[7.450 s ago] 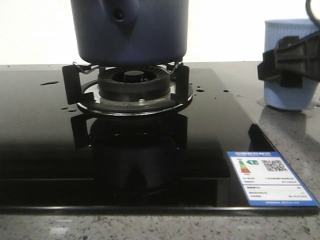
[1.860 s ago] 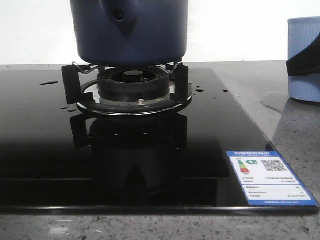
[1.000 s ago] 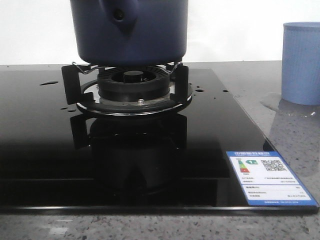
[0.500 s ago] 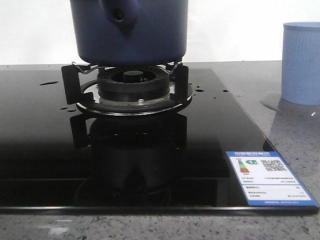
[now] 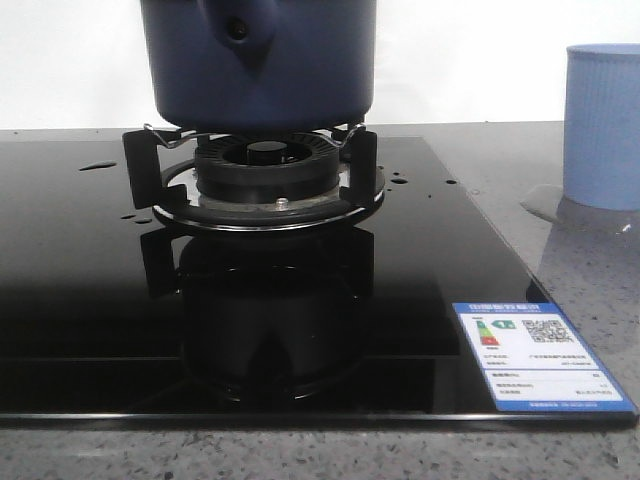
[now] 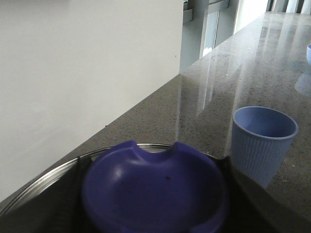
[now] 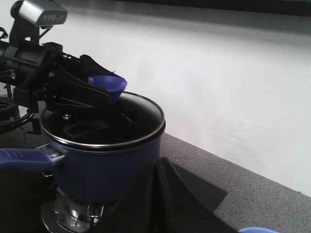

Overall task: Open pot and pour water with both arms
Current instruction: 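Lower the lid back onto the pot and release with the left gripper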

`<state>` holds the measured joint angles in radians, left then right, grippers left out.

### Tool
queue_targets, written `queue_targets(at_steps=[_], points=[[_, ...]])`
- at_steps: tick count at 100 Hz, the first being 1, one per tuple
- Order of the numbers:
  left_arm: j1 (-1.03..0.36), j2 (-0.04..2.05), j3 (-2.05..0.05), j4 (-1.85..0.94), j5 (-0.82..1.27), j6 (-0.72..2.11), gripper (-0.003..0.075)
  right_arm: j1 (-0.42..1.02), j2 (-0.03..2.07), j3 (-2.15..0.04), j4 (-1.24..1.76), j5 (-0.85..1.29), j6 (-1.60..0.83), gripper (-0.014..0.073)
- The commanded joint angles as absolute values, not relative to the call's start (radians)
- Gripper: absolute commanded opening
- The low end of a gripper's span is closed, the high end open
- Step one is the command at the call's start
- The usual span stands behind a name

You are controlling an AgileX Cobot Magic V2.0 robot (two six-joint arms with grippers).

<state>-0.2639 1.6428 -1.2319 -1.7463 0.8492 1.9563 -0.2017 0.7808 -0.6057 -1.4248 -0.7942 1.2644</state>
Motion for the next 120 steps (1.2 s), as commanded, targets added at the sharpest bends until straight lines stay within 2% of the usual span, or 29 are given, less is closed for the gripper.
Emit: queue_targets(at_steps=[1,29,36,46,51,56,69,76,83,95,109,111,120], points=[[-0.272,1.621,-1.288,-1.863,0.902,1.961,0.0282,-0.200,0.774,-0.627,-1.379,-0.810,1.265,-0.0066],[-0.272,1.633,-1.288,-1.845,0.882,1.950,0.0295,-0.200,0.774,-0.627,-1.381,-0.828,1.265,-0.0066],[-0.272,1.633,-1.288,-1.845,0.886,1.950,0.0368,-0.200,0.774,-0.627,-1.385,-0.828,1.265,-0.0066],[-0.272,1.631,-1.288,-1.849,0.895,1.950,0.0568,-0.200,0.774,-0.627,-1.393,-0.828,1.265,-0.0066],[-0.272,1.624,-1.288,-1.849,0.912,1.950,0.0636,-0.200,0.774,-0.627,-1.399,-0.828,1.265,-0.0066],[-0.269,1.611,-1.288,-1.849,0.924,1.950,0.0662,-0.200,0.774,-0.627,-1.406,-0.828,1.265,-0.0066],[-0.251,1.542,-1.288,-1.851,0.941,1.927,0.0657,-0.200,0.774,-0.627,-1.422,-0.833,1.265,-0.0066],[-0.229,1.490,-1.288,-1.844,0.934,1.848,0.0618,-0.200,0.774,-0.627,-1.423,-0.850,1.265,-0.0066],[-0.194,1.434,-1.284,-1.810,0.932,1.742,0.0522,-0.200,0.773,-0.627,-1.427,-0.870,1.265,-0.0066],[-0.124,1.323,-1.235,-1.763,0.925,1.630,0.0256,-0.198,0.755,-0.627,-1.466,-0.907,1.271,-0.0066],[-0.023,1.169,-1.123,-1.681,0.909,1.503,0.0003,-0.172,0.724,-0.627,-1.612,-0.857,1.438,-0.0066],[-0.007,1.144,-1.103,-1.673,0.909,1.503,-0.0017,-0.169,0.718,-0.627,-1.644,-0.854,1.467,-0.0066],[0.044,1.030,-1.012,-1.650,0.865,1.503,-0.0019,-0.143,0.694,-0.627,-1.764,-0.855,1.561,-0.0066]])
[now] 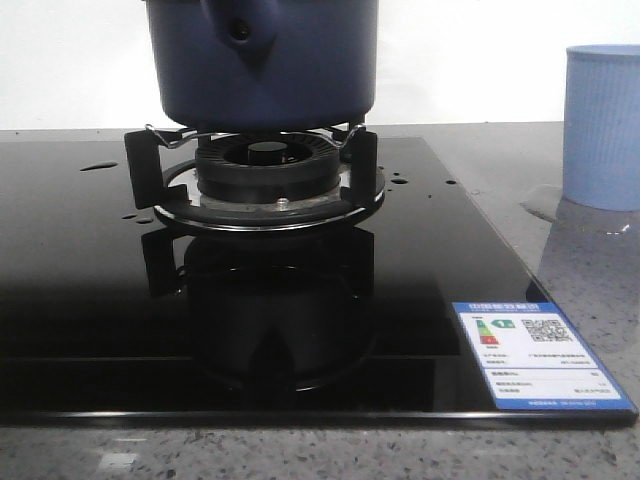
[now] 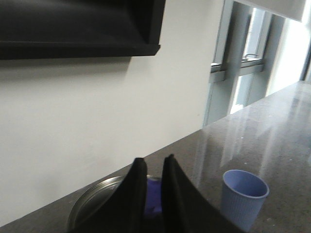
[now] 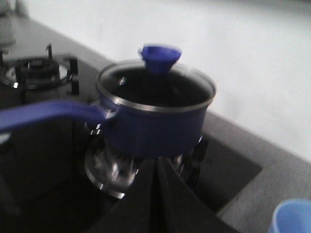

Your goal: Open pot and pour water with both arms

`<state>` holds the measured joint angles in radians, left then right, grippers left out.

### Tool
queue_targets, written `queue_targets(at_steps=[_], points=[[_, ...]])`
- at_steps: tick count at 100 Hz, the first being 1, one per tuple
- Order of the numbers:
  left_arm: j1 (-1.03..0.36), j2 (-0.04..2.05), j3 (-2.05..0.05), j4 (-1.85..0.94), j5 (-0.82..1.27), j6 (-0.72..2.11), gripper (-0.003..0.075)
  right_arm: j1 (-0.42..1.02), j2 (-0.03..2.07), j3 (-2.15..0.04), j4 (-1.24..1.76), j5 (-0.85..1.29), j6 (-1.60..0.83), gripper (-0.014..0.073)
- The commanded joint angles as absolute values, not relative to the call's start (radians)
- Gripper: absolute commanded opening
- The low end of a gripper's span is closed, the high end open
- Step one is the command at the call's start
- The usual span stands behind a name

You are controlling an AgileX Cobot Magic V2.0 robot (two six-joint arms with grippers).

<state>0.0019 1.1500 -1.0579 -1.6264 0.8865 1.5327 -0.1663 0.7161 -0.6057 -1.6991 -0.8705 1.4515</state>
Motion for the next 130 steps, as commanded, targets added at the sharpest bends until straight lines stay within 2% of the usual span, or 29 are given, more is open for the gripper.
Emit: queue_targets(at_steps=[1,26,41,57,83,130], points=[[0.046,1.012,-1.004,-1.648,0.850,1.503,-0.0019,-0.140,0.690,-0.627,-1.771,-0.855,1.575,-0.0066],[-0.003,0.760,-0.708,-1.637,0.547,1.503,-0.0019,-0.046,0.570,-0.613,-1.832,-0.891,1.676,-0.0047],[-0.048,0.593,-0.537,-1.632,0.515,1.503,-0.0019,-0.042,0.396,-0.538,-1.834,-0.783,1.777,-0.0043],[-0.056,0.437,-0.413,-1.632,0.513,1.503,-0.0019,-0.042,0.208,-0.451,-1.855,-0.750,1.783,-0.0044],[-0.056,0.318,-0.348,-1.632,0.506,1.503,-0.0019,-0.042,0.059,-0.416,-1.855,-0.727,1.783,-0.0046],[-0.056,0.318,-0.348,-1.634,0.506,1.503,-0.0019,-0.042,0.054,-0.416,-1.855,-0.728,1.783,-0.0046]])
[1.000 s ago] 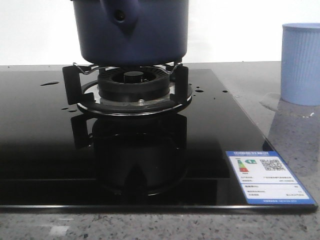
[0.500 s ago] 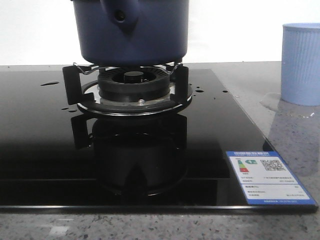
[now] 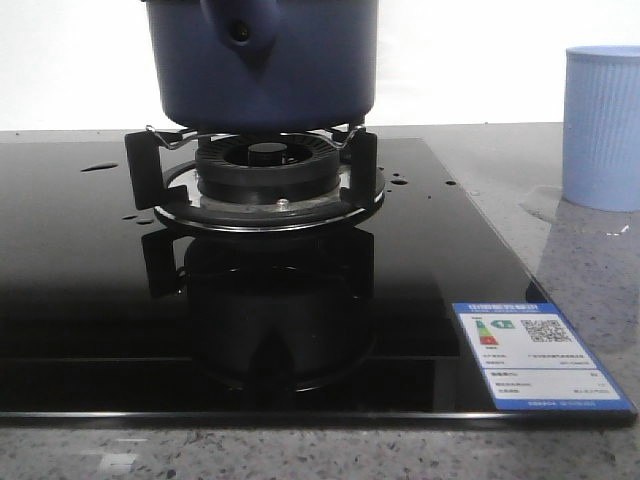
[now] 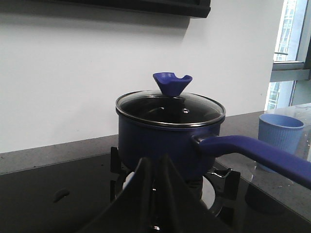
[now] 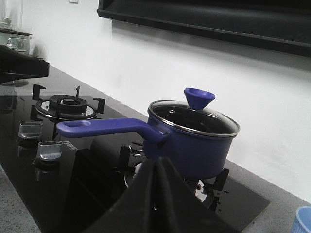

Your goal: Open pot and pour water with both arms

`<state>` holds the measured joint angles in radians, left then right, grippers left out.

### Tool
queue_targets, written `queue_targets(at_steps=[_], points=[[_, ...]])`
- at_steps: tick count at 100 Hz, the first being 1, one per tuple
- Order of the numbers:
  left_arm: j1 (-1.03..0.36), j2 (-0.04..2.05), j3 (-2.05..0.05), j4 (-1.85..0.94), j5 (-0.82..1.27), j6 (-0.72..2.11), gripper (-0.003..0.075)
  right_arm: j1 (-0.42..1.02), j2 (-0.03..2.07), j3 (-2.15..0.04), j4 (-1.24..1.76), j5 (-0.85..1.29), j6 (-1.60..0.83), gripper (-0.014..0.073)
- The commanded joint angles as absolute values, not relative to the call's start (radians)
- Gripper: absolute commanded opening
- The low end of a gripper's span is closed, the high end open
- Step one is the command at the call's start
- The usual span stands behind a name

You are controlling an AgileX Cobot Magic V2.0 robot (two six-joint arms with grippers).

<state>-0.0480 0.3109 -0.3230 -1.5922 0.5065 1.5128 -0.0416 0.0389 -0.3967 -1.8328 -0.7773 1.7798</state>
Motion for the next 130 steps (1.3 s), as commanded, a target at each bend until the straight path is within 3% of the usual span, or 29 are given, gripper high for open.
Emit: queue_targets(at_steps=[1,24,41,51,73,87,103,130], points=[[-0.056,0.318,-0.348,-1.634,0.506,1.503,-0.0019,-0.042,0.054,-0.416,-1.855,-0.728,1.783,-0.0046],[-0.056,0.318,-0.348,-1.634,0.506,1.505,-0.0019,-0.042,0.054,-0.416,-1.855,-0.728,1.783,-0.0046],[-0.056,0.318,-0.348,-1.603,0.350,1.499,-0.0019,-0.042,0.054,-0.416,-1.855,-0.728,1.783,-0.0046],[-0.056,0.318,-0.348,-1.417,0.379,1.451,-0.0019,-0.042,0.054,-0.416,-1.855,-0.728,1.783,-0.0046],[-0.056,0.318,-0.346,-0.692,0.379,0.727,-0.0019,-0.042,0.054,-0.416,-1.855,-0.728,1.783,-0.0046],[-0.056,0.318,-0.346,-0.501,0.357,0.694,-0.0019,-0.042,0.054,-0.416,-1.855,-0.728,1.783,-0.0046],[-0.056,0.318,-0.300,-0.335,0.181,0.687,-0.0019,-0.042,0.054,-0.416,-1.855,-0.728,1.783,-0.0046],[-0.056,0.208,-0.088,0.044,-0.164,0.238,-0.0019,-0.042,0.054,-0.416,-1.855,-0.728,1.783,-0.0046]])
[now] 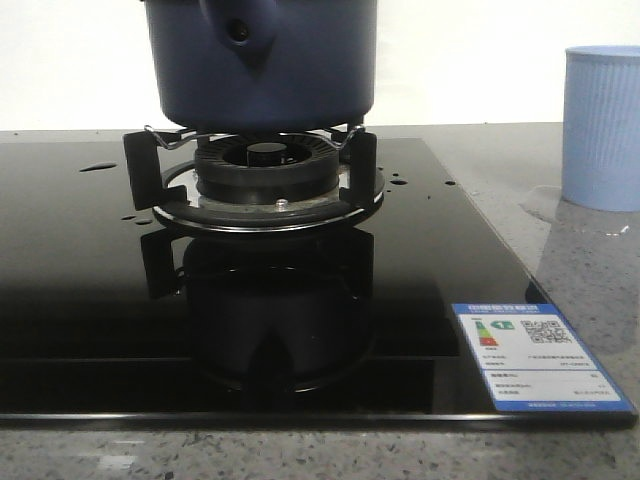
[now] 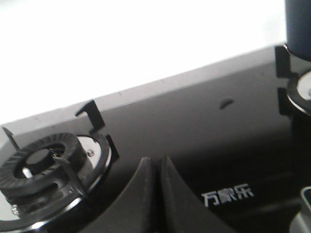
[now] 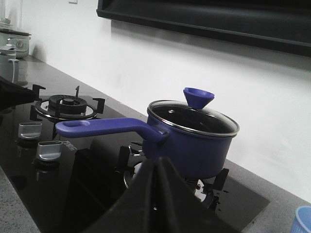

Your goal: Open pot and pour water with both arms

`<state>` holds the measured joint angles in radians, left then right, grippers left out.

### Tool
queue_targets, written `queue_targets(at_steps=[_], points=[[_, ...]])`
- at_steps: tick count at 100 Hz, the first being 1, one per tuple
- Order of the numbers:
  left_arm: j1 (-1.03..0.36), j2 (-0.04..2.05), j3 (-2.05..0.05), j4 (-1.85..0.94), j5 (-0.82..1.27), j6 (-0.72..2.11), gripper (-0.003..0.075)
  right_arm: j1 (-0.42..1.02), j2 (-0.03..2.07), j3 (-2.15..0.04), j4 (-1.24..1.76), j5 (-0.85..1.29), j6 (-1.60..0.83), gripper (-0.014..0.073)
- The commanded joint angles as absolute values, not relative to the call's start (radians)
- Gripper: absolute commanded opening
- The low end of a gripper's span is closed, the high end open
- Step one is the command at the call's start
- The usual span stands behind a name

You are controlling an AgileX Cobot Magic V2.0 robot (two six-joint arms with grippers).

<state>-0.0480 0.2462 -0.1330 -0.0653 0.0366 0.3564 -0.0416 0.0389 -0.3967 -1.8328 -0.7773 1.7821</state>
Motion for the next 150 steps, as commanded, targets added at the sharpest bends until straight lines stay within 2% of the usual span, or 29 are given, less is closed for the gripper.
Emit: queue_targets(at_steps=[1,17,39,49,150], points=[[-0.056,0.198,-0.081,0.042,-0.171,0.238,-0.0019,-0.042,0.054,-0.416,-1.855,-0.728,1.783,-0.0046],[-0.035,0.083,0.036,-0.032,-0.175,0.192,-0.0019,-0.042,0.054,-0.416,-1.855,-0.728,1.783,-0.0046],[-0.002,-0.031,0.033,-0.054,0.214,0.188,-0.0019,-0.042,0.054,-0.416,-1.855,-0.726,1.783,-0.0046],[0.009,-0.031,0.033,-0.069,0.299,0.188,-0.0019,-0.042,0.052,-0.416,-1.855,-0.728,1.783,-0.0046],[0.009,-0.031,0.033,-0.069,0.303,0.188,-0.0019,-0.042,0.052,-0.413,-1.855,-0.715,1.784,-0.0046]])
